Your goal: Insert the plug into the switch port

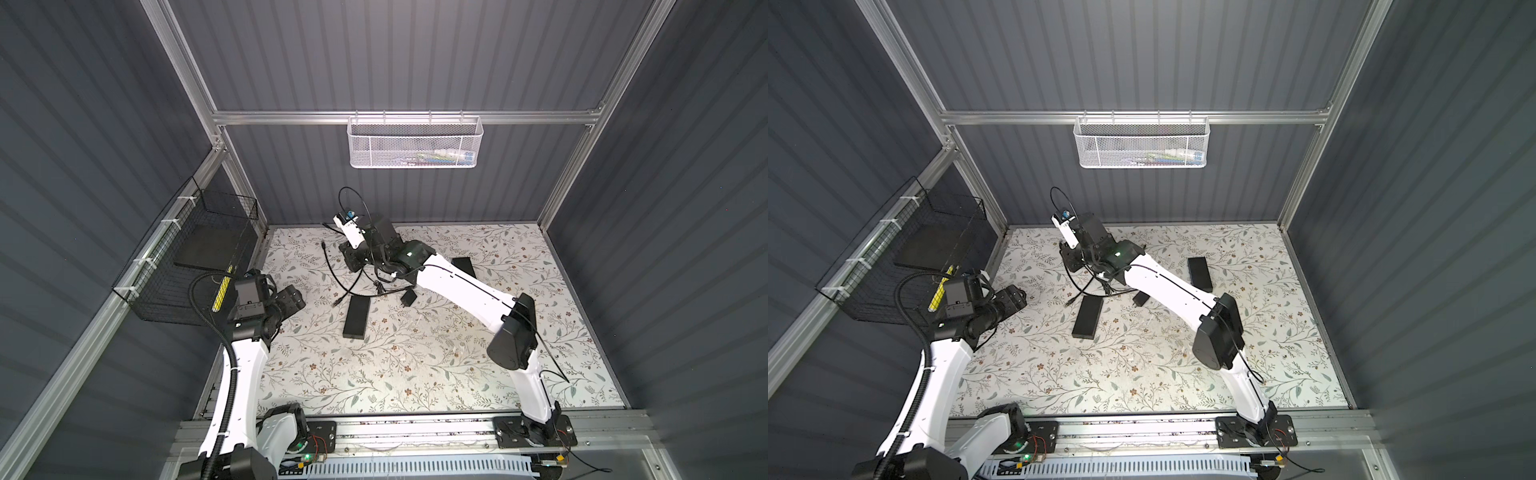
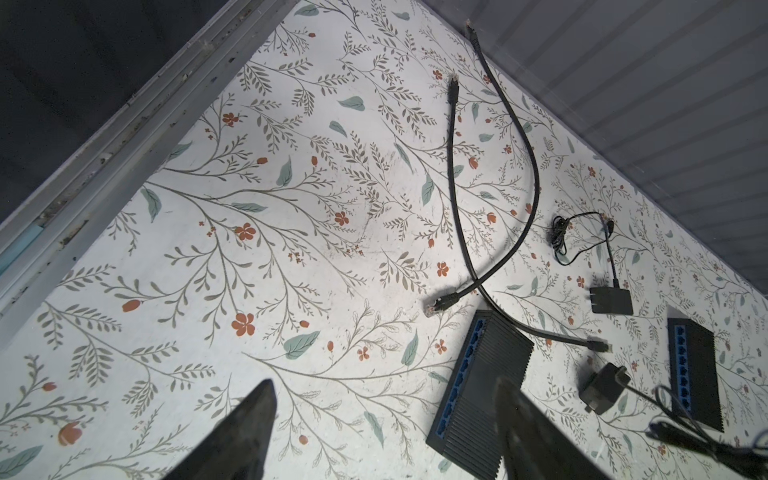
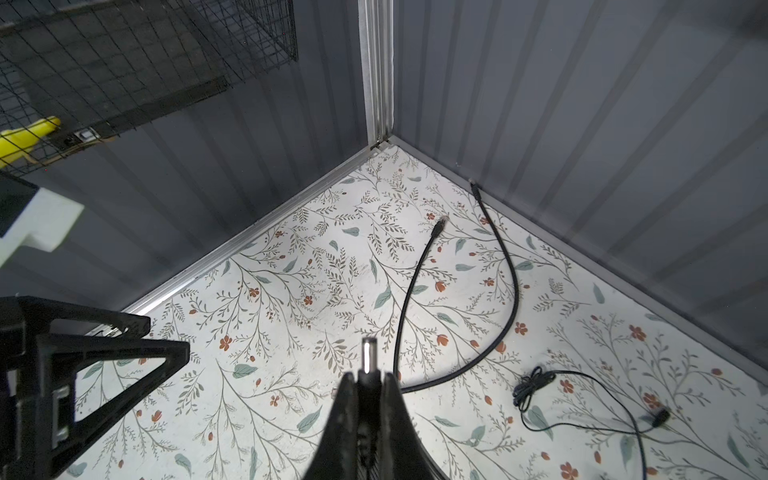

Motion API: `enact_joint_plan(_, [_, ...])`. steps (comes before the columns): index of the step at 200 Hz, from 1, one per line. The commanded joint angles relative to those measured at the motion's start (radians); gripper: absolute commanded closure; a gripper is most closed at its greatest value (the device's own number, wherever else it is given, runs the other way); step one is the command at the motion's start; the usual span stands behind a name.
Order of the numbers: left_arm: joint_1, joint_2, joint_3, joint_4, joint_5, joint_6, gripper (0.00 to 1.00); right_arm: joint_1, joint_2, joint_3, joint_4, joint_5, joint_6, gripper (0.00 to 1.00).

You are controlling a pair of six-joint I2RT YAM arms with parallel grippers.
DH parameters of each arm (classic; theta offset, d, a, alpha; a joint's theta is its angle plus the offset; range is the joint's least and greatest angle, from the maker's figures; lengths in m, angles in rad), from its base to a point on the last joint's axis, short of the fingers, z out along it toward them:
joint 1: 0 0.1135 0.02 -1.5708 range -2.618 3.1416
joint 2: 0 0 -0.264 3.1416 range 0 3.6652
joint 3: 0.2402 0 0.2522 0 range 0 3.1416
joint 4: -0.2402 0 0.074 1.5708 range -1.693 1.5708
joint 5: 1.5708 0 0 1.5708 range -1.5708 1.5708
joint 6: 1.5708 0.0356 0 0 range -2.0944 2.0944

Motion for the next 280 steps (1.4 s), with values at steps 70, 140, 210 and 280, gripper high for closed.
enact_joint_plan(70, [-0.244,0.089,0.074,0.103,0.027,0.031,0.22,-0.121,-0.566,-0.587,-0.071,0.303,-0.018,1.0])
enact_joint_plan(140, [-0.494,0.311,0.161,0.222,-0.068,0.024,0.23,-0.348,-0.979,-0.841,-0.273,0.538,0.046,1.0])
enact_joint_plan(210, [-0.644,0.455,0.243,0.241,-0.122,0.035,0.23,-0.517,-0.955,-0.793,-0.294,0.667,-0.042,1.0])
enact_joint_plan(280, [-0.713,0.577,0.294,0.272,-0.086,0.01,0.23,-0.656,-0.582,-0.747,-0.135,0.421,-0.033,1.0])
